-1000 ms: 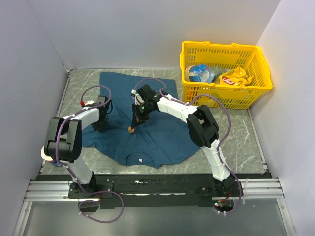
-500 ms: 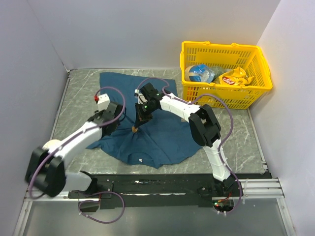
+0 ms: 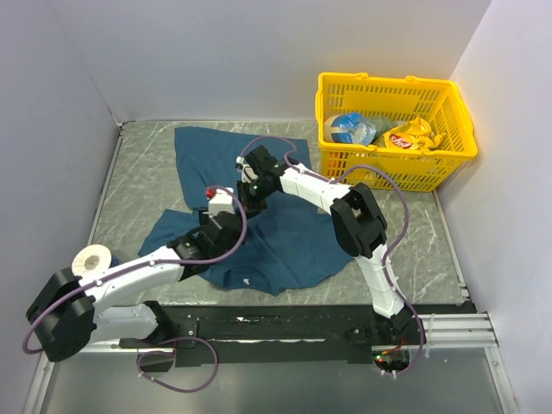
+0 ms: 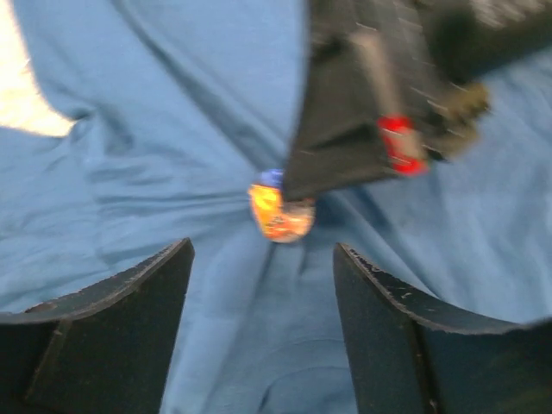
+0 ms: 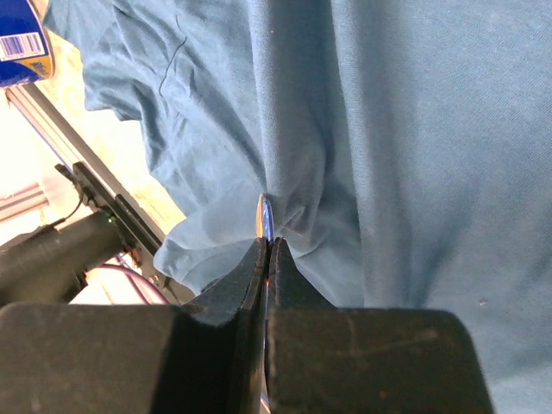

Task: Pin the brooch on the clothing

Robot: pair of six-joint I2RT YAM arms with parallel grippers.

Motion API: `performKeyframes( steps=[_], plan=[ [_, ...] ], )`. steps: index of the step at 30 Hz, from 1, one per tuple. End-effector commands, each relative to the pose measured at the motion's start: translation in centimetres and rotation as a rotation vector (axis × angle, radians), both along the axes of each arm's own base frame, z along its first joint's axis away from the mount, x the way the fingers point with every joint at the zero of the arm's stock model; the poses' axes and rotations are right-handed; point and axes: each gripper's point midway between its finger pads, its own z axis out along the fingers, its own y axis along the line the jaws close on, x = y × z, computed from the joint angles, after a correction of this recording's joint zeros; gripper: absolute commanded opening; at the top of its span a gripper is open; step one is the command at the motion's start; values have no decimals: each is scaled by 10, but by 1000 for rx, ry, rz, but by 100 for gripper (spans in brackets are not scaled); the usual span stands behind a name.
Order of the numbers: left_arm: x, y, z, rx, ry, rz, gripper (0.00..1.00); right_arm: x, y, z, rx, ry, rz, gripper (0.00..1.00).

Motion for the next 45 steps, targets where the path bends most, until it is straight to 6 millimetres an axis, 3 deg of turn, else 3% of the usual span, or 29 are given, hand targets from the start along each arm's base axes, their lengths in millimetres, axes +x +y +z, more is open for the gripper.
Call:
performKeyframes(
  steps=[1,5,6,12,19,29,45],
  plan=[
    [12,-25,10,34,-67,-41,70,2,0,20,28,-25,-5,0],
    [14,-41,-4,127,-39,-65,61,1,0,18,25,-21,-6,0],
    [13,-49,-3,138,-41,-74,54,2,-1,18,28,-20,-6,0],
    [16,-46,-18,276,-36,19,31,1,0,18,32,-15,-4,0],
    [19,-31,-31,360,-24,136,36,0,0,20,36,-15,-3,0],
    [15,-20,-21,356,-61,178,45,-1,-1,19,45,-8,-1,0],
    [20,-31,-40,388,-34,147,35,-4,-2,25,67,-8,3,0]
  ],
)
